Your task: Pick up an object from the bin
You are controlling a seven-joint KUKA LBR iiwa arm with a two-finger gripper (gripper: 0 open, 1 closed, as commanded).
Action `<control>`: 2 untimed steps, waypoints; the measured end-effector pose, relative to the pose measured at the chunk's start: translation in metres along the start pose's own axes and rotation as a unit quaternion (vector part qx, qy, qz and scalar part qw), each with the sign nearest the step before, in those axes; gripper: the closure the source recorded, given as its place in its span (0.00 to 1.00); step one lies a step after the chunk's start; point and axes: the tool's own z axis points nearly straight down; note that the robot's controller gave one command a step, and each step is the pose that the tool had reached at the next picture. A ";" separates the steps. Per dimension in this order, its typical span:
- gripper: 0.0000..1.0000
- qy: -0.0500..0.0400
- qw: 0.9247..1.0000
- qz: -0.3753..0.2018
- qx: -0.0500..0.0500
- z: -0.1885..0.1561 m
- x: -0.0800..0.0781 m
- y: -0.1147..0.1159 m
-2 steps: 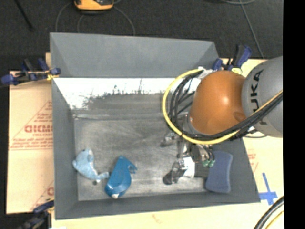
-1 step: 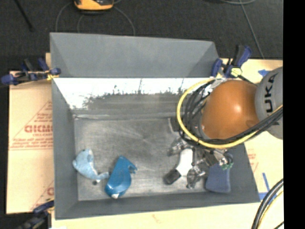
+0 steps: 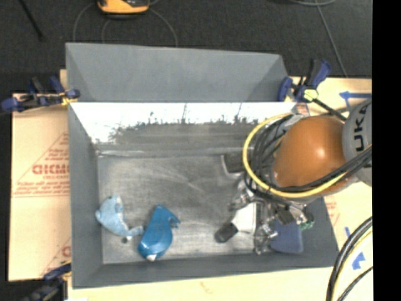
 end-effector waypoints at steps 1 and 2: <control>0.00 -0.001 0.988 -0.157 0.001 0.037 -0.029 -0.030; 1.00 -0.007 0.990 -0.142 0.000 0.067 -0.019 -0.060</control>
Offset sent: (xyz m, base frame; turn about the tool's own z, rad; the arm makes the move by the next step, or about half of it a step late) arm 0.0348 -0.0535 -0.0712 -0.2803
